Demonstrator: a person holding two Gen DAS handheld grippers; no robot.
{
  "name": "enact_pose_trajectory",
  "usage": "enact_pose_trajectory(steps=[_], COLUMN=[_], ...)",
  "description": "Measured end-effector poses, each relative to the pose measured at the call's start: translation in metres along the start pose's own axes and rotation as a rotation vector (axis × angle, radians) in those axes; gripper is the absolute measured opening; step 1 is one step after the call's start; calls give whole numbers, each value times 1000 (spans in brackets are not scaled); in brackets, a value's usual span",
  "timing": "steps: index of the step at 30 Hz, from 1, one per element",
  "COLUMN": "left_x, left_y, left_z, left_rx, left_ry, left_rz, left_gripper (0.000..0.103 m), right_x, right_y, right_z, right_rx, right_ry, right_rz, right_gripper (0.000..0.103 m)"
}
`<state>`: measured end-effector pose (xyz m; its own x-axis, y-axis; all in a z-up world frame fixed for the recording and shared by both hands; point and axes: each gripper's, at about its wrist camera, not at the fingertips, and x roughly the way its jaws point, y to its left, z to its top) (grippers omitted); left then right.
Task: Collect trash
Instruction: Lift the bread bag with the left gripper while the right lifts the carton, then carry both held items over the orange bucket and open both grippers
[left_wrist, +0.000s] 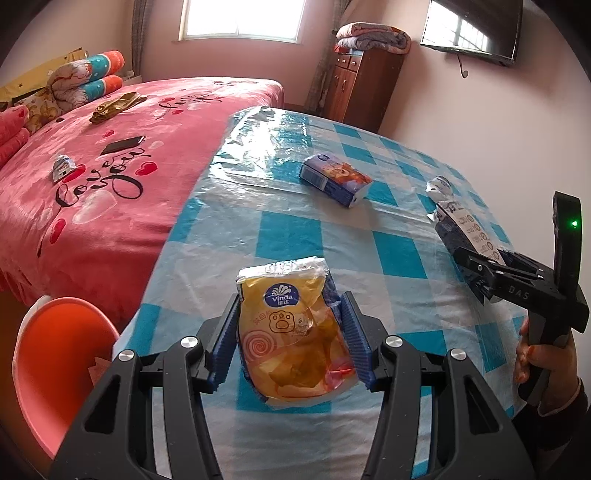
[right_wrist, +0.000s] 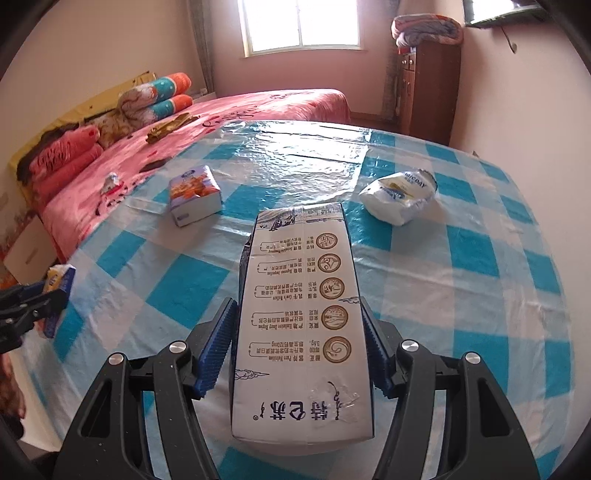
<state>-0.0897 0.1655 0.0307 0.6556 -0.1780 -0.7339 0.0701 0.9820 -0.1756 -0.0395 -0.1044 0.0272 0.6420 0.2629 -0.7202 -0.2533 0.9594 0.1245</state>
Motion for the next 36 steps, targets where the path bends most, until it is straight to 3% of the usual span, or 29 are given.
enact_pose_trajectory(steps=[5, 11, 26, 36], left_x=[-13, -37, -91, -91], left_y=[11, 33, 133, 185], left_z=[-2, -8, -46, -75], left_rx=[-16, -47, -208, -317], left_ry=[-26, -60, -88, -58], left_rz=[7, 33, 205, 282], left_gripper=[55, 55, 55, 55], right_x=[-15, -30, -32, -8], right_y=[15, 49, 222, 314], right_z=[5, 18, 43, 26], right_rx=[10, 5, -205, -357], right_ry=[-15, -14, 110, 220], right_rz=[48, 165, 573, 667], right_gripper=[64, 64, 65, 65])
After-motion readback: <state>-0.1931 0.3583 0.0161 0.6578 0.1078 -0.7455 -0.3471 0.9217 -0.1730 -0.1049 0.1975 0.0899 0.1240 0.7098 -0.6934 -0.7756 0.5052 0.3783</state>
